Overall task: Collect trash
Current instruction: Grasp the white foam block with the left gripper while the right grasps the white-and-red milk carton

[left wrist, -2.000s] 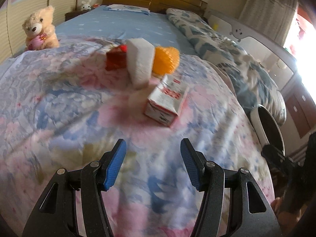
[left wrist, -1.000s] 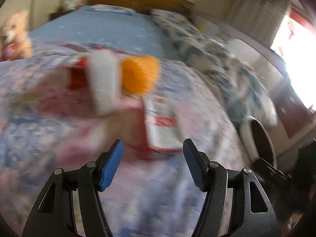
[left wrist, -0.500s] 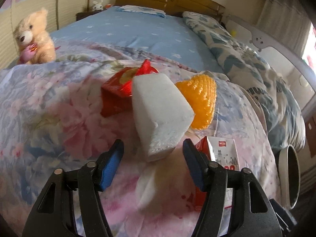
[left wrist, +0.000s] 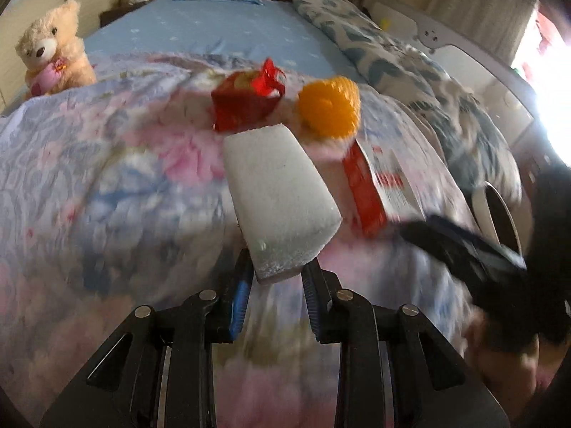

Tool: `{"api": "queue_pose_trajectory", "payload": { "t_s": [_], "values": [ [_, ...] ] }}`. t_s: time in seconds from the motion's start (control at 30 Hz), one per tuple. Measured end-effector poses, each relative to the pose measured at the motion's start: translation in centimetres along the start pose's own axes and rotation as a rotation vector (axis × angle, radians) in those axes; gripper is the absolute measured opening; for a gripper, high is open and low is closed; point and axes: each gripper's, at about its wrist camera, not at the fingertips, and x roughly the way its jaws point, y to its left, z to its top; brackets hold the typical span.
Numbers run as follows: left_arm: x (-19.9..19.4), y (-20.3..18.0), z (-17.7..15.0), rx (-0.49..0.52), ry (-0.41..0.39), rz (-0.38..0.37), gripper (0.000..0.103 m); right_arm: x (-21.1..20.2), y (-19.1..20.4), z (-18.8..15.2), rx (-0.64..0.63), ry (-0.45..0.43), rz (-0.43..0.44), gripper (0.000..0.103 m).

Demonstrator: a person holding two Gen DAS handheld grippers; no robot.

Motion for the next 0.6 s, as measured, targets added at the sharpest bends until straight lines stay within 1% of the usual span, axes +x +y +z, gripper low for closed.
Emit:
{"api": "queue_pose_trajectory", "payload": {
  "t_s": [0.1, 0.17, 0.23, 0.27, 0.3, 0.37, 0.4, 0.47, 0.57, 0.6],
  "values": [
    [-0.7, 0.7, -1.0, -0.033, -0.014, -0.002, 0.027, 1.3, 1.2, 0.8, -0.044, 0.009, -0.02, 0.078],
    [-0.9, 1.0, -1.4, -0.06, -0.037, 0.024, 0.027, 2.3, 1.6, 1.2, -0.068, 0.017, -0.053, 0.078],
    [-1.0, 1.1, -1.7, -0.091, -0.063, 0.045, 0.033, 3.2, 1.7, 1.5, -0.082, 0.023, -0.082, 0.076],
    [-1.0, 1.2, -1.9, -0.104, -0.074, 0.057, 0.041, 3.8, 1.7, 1.5, -0.088, 0.029, -0.104, 0.07],
    [-0.9, 1.2, -2.0, -0.121, -0.09, 0.077, 0.045, 4.0, 1.7, 1.6, -0.089, 0.036, -0.112, 0.058],
    [-0.8, 1.5, -2.0, -0.137, -0.102, 0.085, 0.045, 4.1, 1.7, 1.7, -0.091, 0.038, -0.124, 0.056],
    [-0.7, 1.5, -2.0, -0.146, -0.108, 0.089, 0.045, 4.0, 1.7, 1.6, -0.094, 0.034, -0.126, 0.053],
    [-0.5, 1.5, -1.8, -0.155, -0.12, 0.093, 0.045, 3.8, 1.7, 1.4, -0.094, 0.03, -0.125, 0.052],
    [-0.5, 1.3, -1.8, -0.147, -0.125, 0.099, 0.035, 3.1, 1.6, 0.9, -0.086, 0.026, -0.12, 0.052],
    [-0.5, 1.1, -1.9, -0.143, -0.126, 0.099, 0.035, 2.6, 1.4, 0.6, -0.08, 0.022, -0.117, 0.052]
  ]
}}
